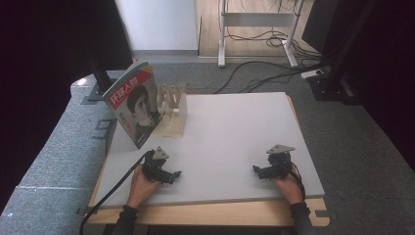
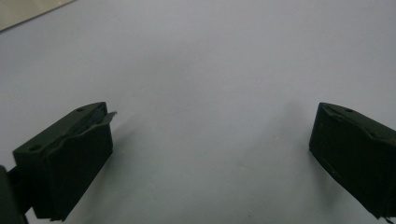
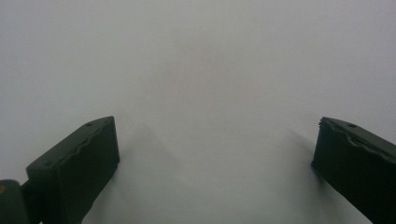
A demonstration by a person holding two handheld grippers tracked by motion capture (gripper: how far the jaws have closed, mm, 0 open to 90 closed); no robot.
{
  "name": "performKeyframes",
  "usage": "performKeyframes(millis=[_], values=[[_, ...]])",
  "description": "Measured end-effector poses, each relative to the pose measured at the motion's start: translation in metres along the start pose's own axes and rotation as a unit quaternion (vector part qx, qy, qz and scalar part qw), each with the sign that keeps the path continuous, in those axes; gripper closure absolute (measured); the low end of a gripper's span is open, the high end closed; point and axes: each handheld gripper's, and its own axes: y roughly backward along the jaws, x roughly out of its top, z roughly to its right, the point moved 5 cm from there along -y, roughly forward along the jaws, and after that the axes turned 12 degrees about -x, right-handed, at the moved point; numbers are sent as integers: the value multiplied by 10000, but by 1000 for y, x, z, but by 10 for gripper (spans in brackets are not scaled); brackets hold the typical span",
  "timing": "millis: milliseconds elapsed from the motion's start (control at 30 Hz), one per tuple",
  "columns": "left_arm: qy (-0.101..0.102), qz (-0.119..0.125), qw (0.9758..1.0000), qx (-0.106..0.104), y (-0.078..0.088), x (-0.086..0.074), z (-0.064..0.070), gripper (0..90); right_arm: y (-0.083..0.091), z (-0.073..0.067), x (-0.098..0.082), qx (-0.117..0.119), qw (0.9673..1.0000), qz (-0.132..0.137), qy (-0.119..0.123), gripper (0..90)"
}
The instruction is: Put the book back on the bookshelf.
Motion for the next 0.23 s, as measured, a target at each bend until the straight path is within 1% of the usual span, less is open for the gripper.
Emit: performKeyframes(millis=[33, 233], values=[[47, 6, 10000, -22, 0, 0, -1, 0, 0, 0, 0, 3, 10000, -1, -5, 0], [58, 9, 10000, 13, 0, -1, 0, 0, 1, -1, -1, 10, 10000, 29, 19, 6]])
